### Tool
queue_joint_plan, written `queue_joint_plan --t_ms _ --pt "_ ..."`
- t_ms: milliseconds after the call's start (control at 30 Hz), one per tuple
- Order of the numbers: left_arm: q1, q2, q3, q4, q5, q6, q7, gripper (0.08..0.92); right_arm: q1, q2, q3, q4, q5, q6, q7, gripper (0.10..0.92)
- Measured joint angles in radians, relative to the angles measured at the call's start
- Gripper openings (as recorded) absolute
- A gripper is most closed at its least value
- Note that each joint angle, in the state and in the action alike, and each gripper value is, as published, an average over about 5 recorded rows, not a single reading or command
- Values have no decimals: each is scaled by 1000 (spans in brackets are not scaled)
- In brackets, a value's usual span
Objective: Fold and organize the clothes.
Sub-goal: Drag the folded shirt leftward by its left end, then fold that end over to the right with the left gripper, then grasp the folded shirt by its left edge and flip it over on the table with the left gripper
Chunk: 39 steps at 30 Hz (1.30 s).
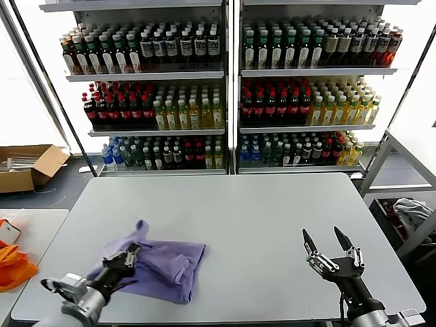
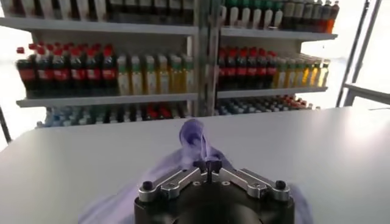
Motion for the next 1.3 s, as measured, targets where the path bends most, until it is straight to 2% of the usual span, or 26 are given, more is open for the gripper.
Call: queue_joint_plan --t_ms 267,367,600,800,967,1133,1300 --pt "-44 -35 148 13 49 5 4 89 21 2 -24 -8 -14 -11 2 823" --pt "-62 -42 190 30 68 13 6 119 27 2 -29 -6 -18 -14 2 823" --pt "-75 -46 234 46 95 26 13 309 35 1 -29 -5 -19 -17 1 823" --pt "-66 -34 224 3 93 34 4 483 41 9 -35 -5 -21 -18 1 823" --pt "-51 -10 156 -50 55 43 0 630 43 11 -35 -5 -22 -18 0 823" --pt "-38 21 43 -49 19 51 6 769 41 14 -40 -7 -26 -14 -1 823" --pt "-35 34 -37 3 -4 69 -3 820 37 20 -47 -6 -38 -10 -6 823"
